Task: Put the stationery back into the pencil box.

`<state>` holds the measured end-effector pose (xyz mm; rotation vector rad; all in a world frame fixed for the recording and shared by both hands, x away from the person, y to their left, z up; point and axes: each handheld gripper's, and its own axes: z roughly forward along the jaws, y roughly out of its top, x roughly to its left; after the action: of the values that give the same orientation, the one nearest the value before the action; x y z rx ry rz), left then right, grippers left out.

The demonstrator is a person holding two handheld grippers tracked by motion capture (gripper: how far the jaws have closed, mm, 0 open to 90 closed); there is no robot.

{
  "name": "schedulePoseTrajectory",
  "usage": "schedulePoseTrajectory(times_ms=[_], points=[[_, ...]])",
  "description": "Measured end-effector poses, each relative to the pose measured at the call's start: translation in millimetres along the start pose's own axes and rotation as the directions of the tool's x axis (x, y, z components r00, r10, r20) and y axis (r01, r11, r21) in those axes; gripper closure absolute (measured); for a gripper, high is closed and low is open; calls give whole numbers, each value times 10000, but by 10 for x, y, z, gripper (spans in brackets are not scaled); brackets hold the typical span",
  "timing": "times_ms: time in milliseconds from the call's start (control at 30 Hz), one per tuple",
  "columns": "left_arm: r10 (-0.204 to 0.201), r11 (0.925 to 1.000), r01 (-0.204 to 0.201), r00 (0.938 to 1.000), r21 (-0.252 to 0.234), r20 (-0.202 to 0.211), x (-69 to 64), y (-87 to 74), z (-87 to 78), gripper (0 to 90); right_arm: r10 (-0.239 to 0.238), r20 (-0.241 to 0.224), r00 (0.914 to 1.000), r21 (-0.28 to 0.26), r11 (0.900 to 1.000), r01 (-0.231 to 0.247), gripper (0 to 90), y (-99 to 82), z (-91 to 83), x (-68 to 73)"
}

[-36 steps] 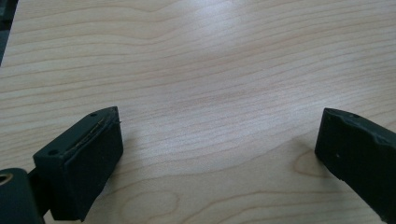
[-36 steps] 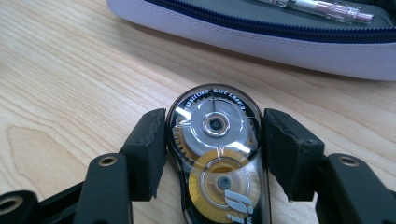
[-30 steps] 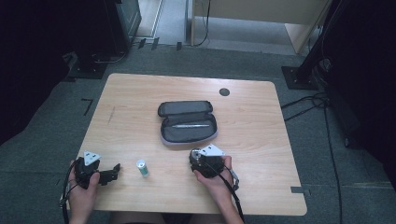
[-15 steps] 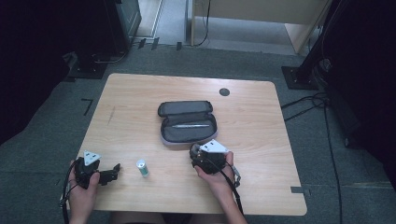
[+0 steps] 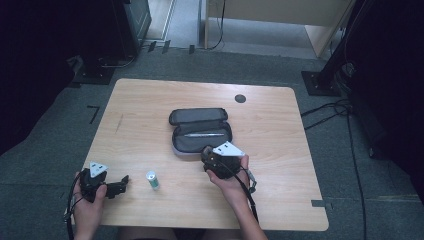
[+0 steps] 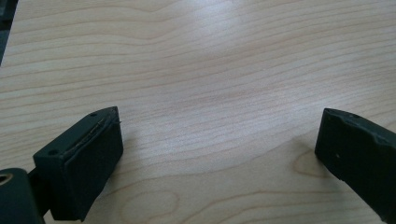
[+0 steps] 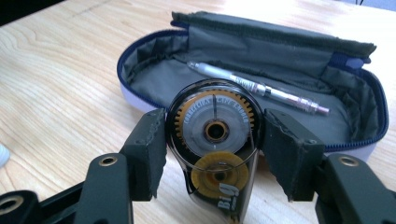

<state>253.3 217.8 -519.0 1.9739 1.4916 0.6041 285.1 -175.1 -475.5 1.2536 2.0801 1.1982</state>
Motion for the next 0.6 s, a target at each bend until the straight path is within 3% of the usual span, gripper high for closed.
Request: schedulePoseTrajectory(times_ms=[600], points=[[-2,10000,2,10000,-2,-3,0,0,0,13,-1,91,10000,-568,9984,6,416,307,-68,-42]])
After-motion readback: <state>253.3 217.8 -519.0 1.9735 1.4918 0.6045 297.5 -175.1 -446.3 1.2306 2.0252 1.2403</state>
